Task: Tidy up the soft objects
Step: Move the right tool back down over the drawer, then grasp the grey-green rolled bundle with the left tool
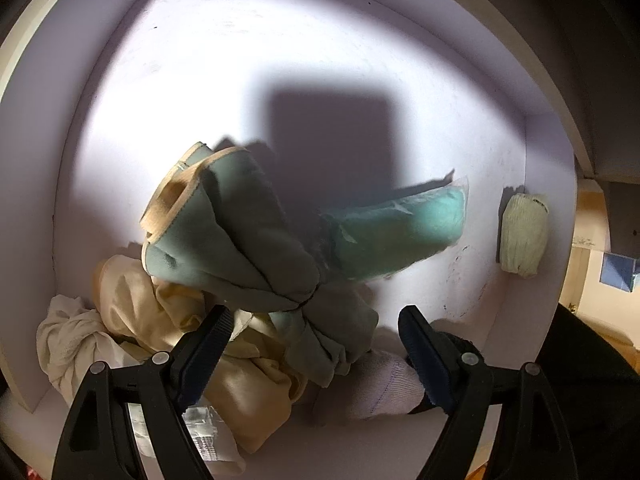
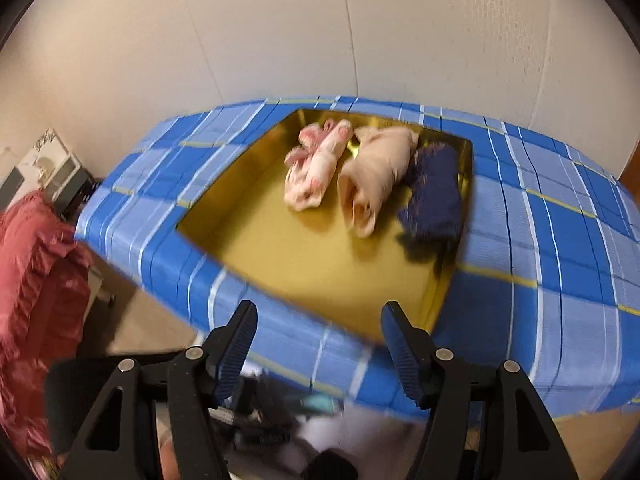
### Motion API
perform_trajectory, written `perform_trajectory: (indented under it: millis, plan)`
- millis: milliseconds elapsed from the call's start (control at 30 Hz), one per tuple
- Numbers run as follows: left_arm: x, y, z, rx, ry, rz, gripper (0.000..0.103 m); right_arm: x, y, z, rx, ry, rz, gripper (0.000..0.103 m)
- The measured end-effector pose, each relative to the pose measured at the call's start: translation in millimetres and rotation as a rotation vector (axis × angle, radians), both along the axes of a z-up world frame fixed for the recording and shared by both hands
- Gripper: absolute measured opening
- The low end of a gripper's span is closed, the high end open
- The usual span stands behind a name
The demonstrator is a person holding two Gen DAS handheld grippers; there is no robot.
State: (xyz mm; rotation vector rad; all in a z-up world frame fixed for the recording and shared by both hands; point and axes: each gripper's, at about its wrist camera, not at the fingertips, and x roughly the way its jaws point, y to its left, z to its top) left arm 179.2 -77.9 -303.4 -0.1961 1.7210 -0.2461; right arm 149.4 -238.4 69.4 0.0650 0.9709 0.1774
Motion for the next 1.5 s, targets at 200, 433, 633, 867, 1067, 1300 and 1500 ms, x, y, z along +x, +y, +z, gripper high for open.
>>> perform_trajectory:
  millis: [200,433,633,867,1067,1300,1500]
  plan:
    - [-1.7,17.1,2.8,-0.029,-0.008,0.039,0.086,-45.0,6.3,-48.4,-0.081,0.103,0.061,0.070]
    - [-3.2,31.6,3.7,-0.055,-0.011,0.070,0.087,-68.2,11.6,-165.3,-0.101,0.439,0.089,0.070]
    - [-4.5,44.2,7.2,-0.076,-0.016,0.085,0.086,-70.7,-4.7,-256.9,-0.081,0.715,-0.005,0.081]
    - [-4.1,42.5,6.7,-0.078,-0.021,0.036,0.086,-77.7,-12.2,-301.6,-0.019,0.836,-0.083,0.088]
    - [-5.1,44.1,8.1,-0.078,-0.039,0.008,0.085,-80.0,-2.6,-312.5,-0.048,0.808,-0.079,0.088]
    - [-2.6,34.6,6.1,-0.061,-0.057,-0.015,0.078,-88.9,3.0,-327.8,-0.040,0.826,-0.092,0.088]
    - [-0.9,27.9,-1.1,-0.036,-0.047,-0.049,0.076,-91.2,10.4,-331.8,-0.070,0.805,-0.075,0.088]
